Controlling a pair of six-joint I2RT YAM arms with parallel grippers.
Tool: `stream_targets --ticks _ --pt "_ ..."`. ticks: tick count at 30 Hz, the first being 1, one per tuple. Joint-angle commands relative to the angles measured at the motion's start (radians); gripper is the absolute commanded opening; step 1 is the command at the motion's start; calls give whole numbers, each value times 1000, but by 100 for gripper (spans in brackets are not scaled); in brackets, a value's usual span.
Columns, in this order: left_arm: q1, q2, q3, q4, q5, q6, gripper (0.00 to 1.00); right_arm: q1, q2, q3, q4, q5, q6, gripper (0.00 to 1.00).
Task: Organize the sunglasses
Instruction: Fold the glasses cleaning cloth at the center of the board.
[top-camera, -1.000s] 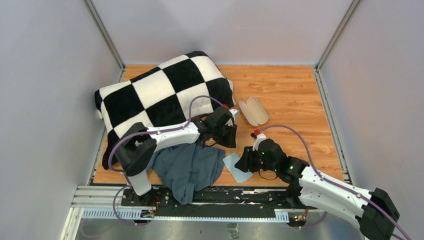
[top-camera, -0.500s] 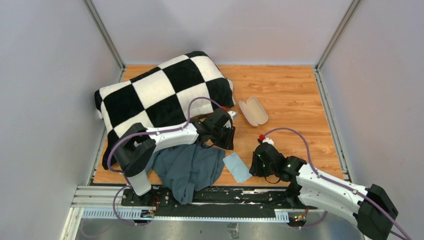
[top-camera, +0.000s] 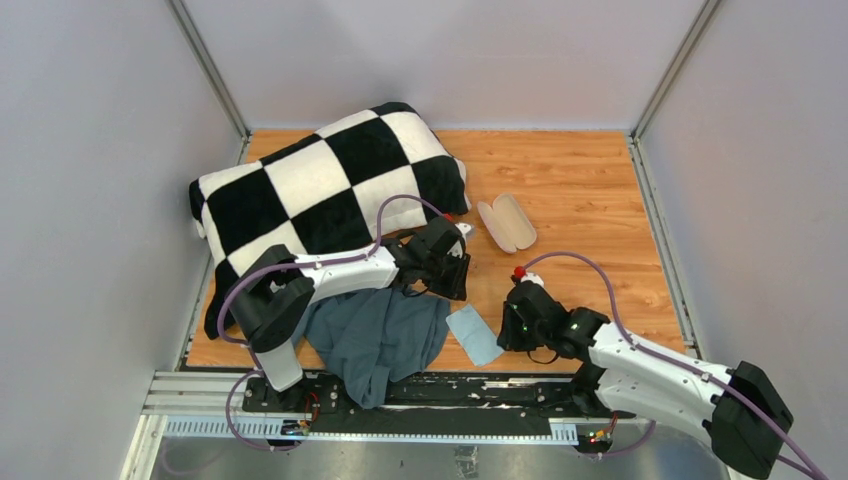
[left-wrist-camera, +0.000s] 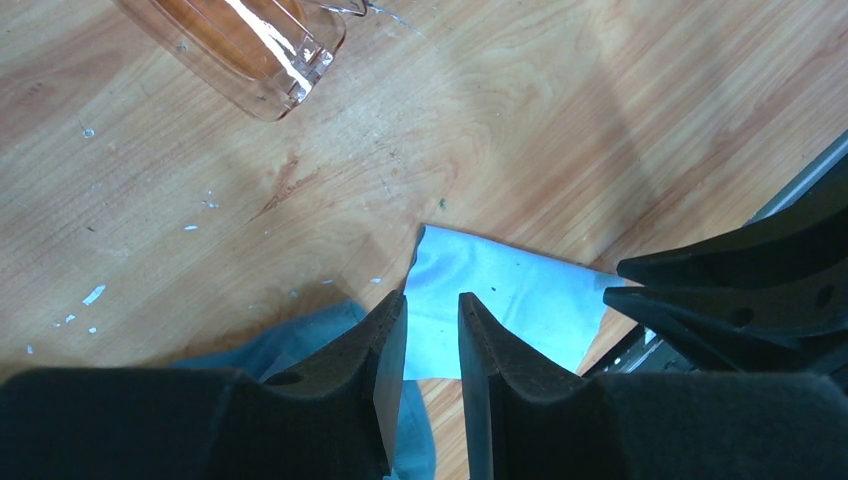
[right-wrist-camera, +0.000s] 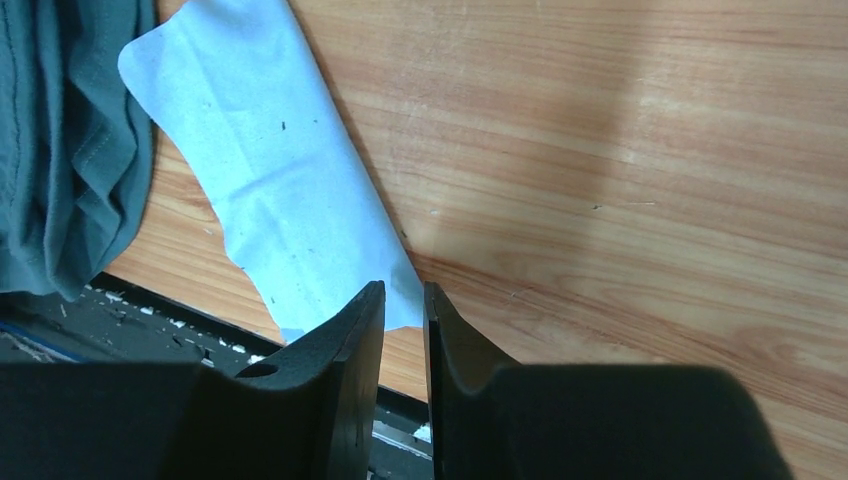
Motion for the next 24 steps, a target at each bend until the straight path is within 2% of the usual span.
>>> stream_targets --ticks 1,5,6,10,14,17,18,22,24 --pt "2 24 1 -6 -9 11 32 2 -14 -24 -25 -21 17 26" --pt "2 27 3 -1 -6 9 32 26 -10 -39 4 -58 36 25" --pt "2 26 3 0 -7 8 32 32 -10 -41 7 -57 42 22" --pt "2 26 1 3 -3 6 32 37 -21 -33 -14 7 50 0" --pt "2 20 -3 -4 -4 13 31 34 -53 1 -79 117 40 0" --pt "2 17 -9 -6 -3 24 31 15 -86 11 -91 146 15 0" --pt "2 17 -9 -7 -1 28 31 0 -90 13 -93 139 4 1" --pt "2 18 -14 -13 1 35 32 -56 -61 27 -119 137 -5 24" --pt "2 8 -17 -14 3 35 32 -77 -55 46 -132 141 -12 29"
